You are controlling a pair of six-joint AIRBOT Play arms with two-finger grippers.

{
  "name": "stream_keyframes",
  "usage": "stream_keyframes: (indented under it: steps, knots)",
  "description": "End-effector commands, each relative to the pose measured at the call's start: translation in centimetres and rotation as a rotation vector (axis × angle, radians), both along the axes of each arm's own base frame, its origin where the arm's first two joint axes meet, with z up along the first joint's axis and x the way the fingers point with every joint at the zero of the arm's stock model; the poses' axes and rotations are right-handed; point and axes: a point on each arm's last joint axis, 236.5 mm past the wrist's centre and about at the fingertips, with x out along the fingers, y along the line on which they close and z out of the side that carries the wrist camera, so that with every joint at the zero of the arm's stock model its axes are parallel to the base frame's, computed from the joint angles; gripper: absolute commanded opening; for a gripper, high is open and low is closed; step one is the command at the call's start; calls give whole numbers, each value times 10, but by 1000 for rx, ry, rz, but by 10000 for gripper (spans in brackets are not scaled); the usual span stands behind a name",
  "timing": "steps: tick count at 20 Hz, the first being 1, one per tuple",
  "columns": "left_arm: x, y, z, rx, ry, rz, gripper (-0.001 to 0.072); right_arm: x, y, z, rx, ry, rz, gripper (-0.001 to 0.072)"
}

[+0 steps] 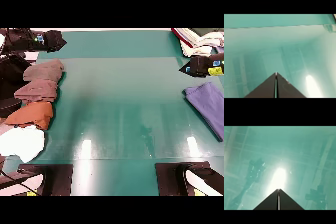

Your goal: Fold the shirts.

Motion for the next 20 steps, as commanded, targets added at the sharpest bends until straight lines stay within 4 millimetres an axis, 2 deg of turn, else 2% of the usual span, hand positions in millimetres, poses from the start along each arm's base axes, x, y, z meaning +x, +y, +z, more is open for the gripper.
stream_keyframes:
  steps: [1,13,15,16,17,18,20]
  knots:
    - [1,0,1,-1,-4,2,28,0,0,1,1,-2,0,16]
    - [2,0,2,-4,-10,5,28,0,0,1,1,-5,-1,16]
    - [11,11,7,77,-82,15,31,0,0,1,0,-4,-1,17]
    - [19,26,6,180,-130,39,264,0,0,1,0,-5,-1,17]
    - [28,43,4,246,-150,91,604,1,0,1,1,-5,-1,16]
    - [39,64,-6,298,-138,155,650,1,0,1,1,-5,-1,17]
    - [56,110,-47,395,-41,250,652,0,0,1,1,-5,-1,17]
